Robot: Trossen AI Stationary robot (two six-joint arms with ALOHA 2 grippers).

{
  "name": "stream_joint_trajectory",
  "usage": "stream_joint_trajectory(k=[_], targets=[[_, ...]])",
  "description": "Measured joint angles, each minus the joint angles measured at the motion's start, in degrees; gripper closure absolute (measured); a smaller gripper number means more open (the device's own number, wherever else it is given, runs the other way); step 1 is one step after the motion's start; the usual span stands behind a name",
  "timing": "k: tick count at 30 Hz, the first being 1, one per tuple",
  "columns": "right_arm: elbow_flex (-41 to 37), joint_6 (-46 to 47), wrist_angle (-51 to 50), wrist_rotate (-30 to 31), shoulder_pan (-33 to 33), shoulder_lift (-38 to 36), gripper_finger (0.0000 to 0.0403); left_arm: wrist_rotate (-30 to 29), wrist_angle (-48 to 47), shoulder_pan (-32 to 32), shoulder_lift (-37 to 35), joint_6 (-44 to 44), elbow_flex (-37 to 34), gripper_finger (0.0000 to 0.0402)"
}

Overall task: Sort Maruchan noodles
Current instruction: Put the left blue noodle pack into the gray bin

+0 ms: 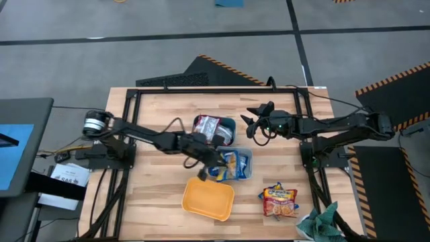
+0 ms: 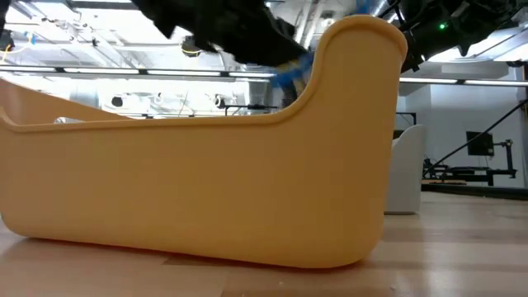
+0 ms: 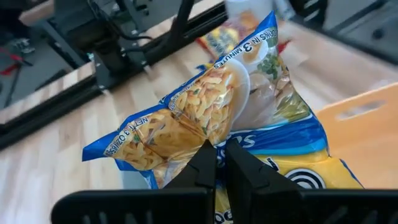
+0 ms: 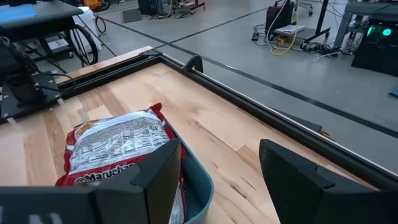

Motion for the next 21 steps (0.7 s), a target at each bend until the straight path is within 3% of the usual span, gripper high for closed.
stream_joint_trajectory(k=[12,21], targets=[[-0.02,-0.11,0.06,0.02,0.02,0.01,0.0163,-3.57,-0.57,0.26,10.29,12.20,9.97,0.0401],[-0.02,-0.11,0.55,0.02,0.02,0.00,0.0163,-6.90,1.15,1.53,10.20,10.72,9.95,0.0373]])
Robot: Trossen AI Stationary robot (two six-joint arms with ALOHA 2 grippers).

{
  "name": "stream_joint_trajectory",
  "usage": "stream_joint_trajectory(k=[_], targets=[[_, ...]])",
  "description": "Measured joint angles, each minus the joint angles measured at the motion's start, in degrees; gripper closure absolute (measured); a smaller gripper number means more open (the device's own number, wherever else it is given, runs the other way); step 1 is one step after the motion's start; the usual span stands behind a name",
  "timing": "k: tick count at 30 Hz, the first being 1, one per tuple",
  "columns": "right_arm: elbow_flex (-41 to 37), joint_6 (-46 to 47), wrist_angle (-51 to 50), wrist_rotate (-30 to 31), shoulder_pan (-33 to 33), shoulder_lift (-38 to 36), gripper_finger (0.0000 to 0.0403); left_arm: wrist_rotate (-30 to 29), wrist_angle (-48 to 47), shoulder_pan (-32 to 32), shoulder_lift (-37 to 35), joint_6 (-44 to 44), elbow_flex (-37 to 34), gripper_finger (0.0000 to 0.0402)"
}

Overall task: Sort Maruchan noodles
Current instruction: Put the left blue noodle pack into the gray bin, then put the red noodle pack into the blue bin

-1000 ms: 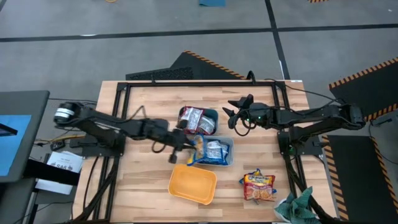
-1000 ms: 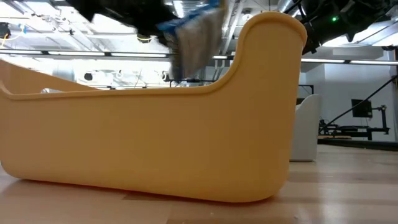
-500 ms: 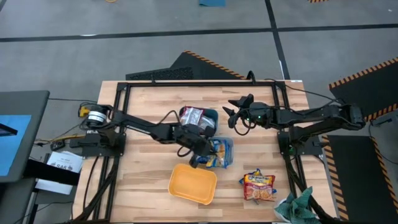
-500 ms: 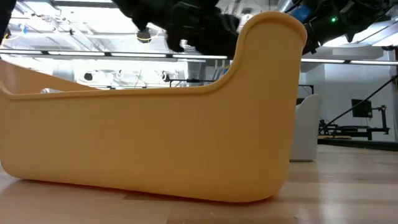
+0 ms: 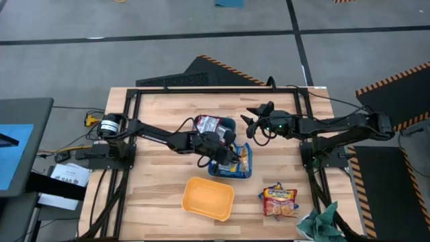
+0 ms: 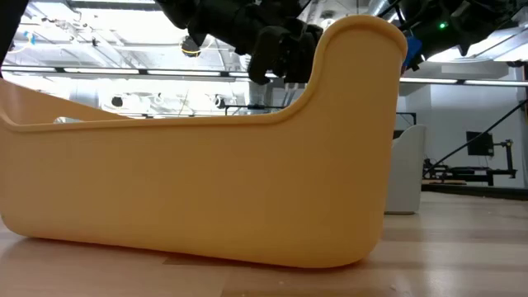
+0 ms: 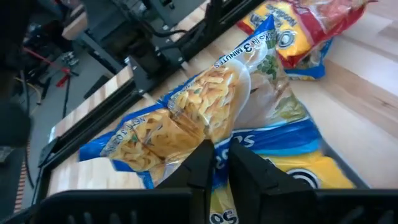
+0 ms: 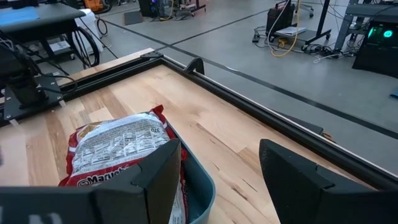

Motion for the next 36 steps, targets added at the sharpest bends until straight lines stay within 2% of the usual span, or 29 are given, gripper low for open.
stream_joint_trajectory(k=[9,14,18,21,23,25,28,31,36], targets=[[0.00,0.00,0.07,0.00,-0.02,0.01,0.0163,3.77,-0.37,0.68,-0.04,-1.47,-0.02,0.0289],[0.00,0.00,0.08,0.00,-0.02,0.02,0.0163,0.06,-2.98,0.06,-2.41,-1.07,-0.07,0.0247],[0.00,0.00,0.01,0.00,-0.02,-0.01,0.0163,-3.22,-14.03,-0.70,-9.76,-0.86,0.02,0.0238],[0.00,0.00,-0.08,0.00,0.01,-0.01,0.0163,-1.90,-25.68,0.06,-16.45,-6.04,-0.03,0.0237],[0.00,0.02,-0.09,0.00,0.13,-0.01,0.0163,1.43,-29.85,1.46,-21.25,-10.80,-0.96,0.0237],[0.00,0.03,-0.10,0.00,0.46,0.01,0.0163,6.71,-29.89,3.09,-26.71,-14.68,-4.69,0.0237],[0.00,0.02,-0.09,0.00,0.99,0.01,0.0163,11.42,-21.30,4.50,-35.56,-17.51,-14.94,0.0237],[0.00,0.00,-0.10,-0.01,1.29,0.01,0.0163,11.19,-8.90,5.17,-45.19,-18.28,-27.99,0.0237],[0.00,0.00,-0.11,0.00,1.11,0.02,0.0163,5.69,11.93,6.49,-58.90,-19.66,-48.35,0.0237]])
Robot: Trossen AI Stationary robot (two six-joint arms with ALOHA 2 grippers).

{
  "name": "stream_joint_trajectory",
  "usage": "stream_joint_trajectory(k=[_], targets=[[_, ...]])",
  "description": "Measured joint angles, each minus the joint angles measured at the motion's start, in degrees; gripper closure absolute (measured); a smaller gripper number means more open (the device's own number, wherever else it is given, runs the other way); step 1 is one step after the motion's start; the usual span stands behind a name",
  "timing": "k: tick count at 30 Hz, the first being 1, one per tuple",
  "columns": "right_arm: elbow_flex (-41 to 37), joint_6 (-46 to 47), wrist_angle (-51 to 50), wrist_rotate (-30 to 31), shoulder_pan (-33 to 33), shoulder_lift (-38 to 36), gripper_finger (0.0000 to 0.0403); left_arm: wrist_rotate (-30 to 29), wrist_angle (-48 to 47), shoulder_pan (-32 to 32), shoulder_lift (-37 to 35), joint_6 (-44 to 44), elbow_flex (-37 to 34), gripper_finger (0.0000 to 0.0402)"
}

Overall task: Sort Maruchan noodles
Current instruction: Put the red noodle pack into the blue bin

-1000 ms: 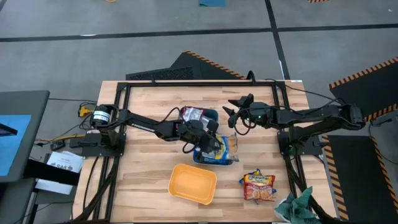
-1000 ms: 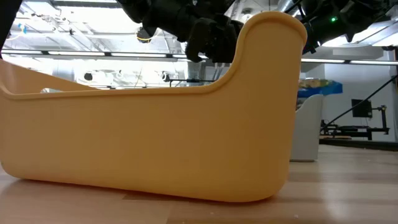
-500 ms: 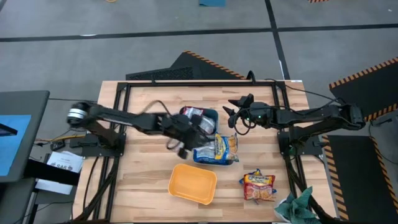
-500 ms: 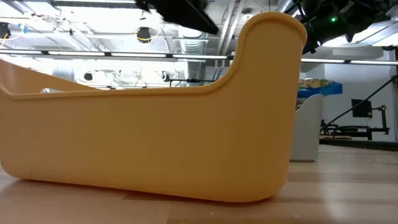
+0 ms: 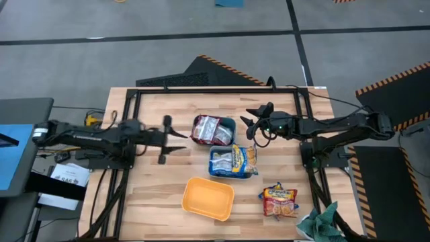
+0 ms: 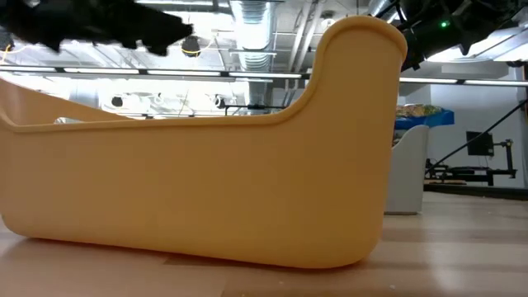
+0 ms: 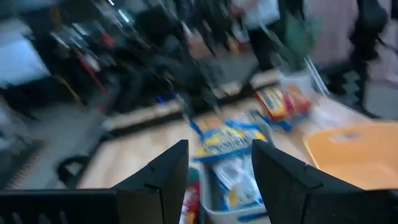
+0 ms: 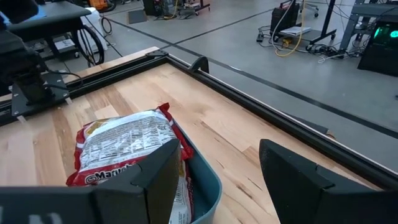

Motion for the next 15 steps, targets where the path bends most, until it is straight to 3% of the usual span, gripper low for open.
stream_joint_trajectory(k=[3,7,15], targets=[[0.00,0.04,-0.04,0.00,0.16,-0.01,0.0163,-1.93,6.20,0.70,-7.38,-0.71,-7.71,0.0237],[0.00,-0.55,0.05,0.00,1.01,0.00,0.0163,-1.95,5.95,1.39,-15.79,-2.58,-12.77,0.0237],[0.00,-2.92,2.89,0.00,2.40,-0.02,0.0163,-3.17,3.42,1.49,-23.62,-2.55,-12.49,0.0237]])
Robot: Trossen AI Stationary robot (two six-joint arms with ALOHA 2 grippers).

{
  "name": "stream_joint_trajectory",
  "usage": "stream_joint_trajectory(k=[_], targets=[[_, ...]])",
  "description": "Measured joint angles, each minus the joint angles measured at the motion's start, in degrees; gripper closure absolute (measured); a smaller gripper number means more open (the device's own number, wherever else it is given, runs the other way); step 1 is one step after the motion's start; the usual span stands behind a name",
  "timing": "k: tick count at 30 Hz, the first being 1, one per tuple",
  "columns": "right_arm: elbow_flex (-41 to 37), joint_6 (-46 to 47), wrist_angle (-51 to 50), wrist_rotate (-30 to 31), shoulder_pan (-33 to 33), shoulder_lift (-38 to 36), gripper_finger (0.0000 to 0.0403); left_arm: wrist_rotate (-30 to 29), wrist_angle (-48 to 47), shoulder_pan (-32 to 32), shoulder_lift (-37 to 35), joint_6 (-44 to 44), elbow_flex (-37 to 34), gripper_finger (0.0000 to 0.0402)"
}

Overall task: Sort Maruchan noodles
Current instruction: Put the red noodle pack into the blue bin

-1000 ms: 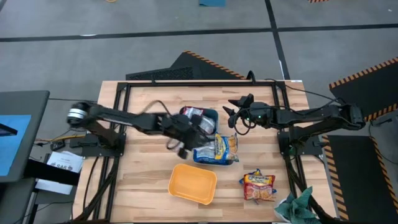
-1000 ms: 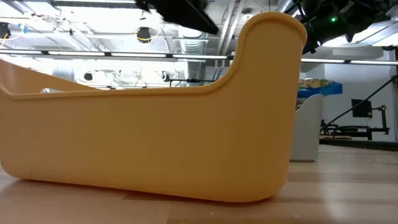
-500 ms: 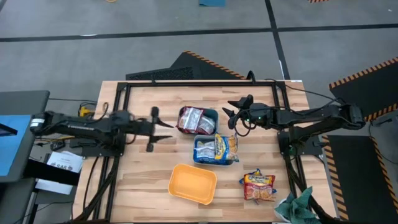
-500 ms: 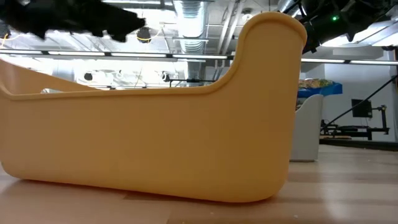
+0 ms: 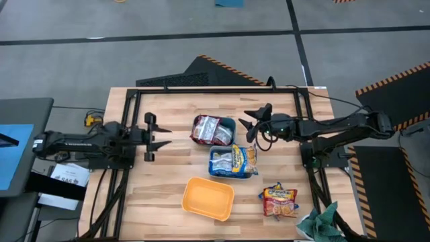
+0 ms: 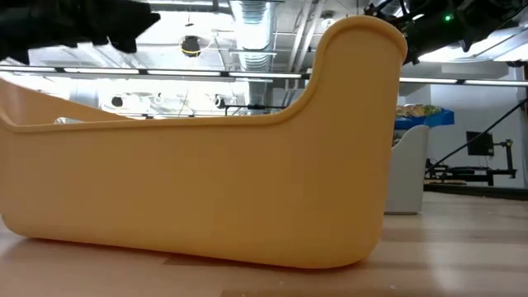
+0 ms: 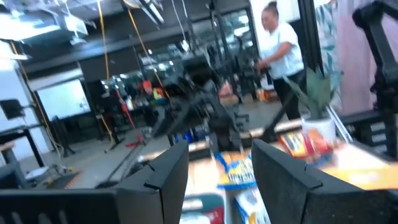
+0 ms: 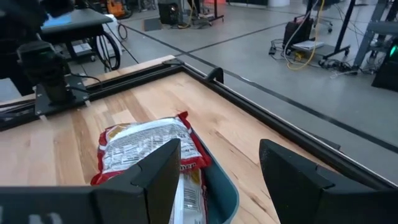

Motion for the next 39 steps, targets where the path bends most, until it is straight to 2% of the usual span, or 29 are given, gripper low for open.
stream_joint_trajectory(k=[9,26,28,32,35,39], targets=[[0.00,-0.56,0.09,0.00,-0.09,0.00,0.0163,-0.27,-14.38,0.00,-0.93,-1.83,3.92,0.0237],[0.00,-0.39,-0.01,-0.16,0.16,0.02,0.0163,-0.34,-14.55,0.00,-0.96,-0.95,3.99,0.0237],[0.00,-0.26,1.03,-1.87,0.95,0.01,0.0163,-0.34,-14.62,0.00,-0.96,-0.94,3.99,0.0237],[0.70,-1.86,3.83,-9.67,4.90,-0.47,0.0163,-0.35,-14.63,0.00,-0.96,-0.29,3.99,0.0237],[4.02,-1.60,-3.84,-10.40,9.67,-1.03,0.0163,-0.35,-14.65,0.00,-0.96,1.29,3.99,0.0237],[12.45,4.82,-25.97,-8.20,16.89,-1.09,0.0163,-0.36,-14.67,0.00,-0.96,1.62,4.01,0.0237]])
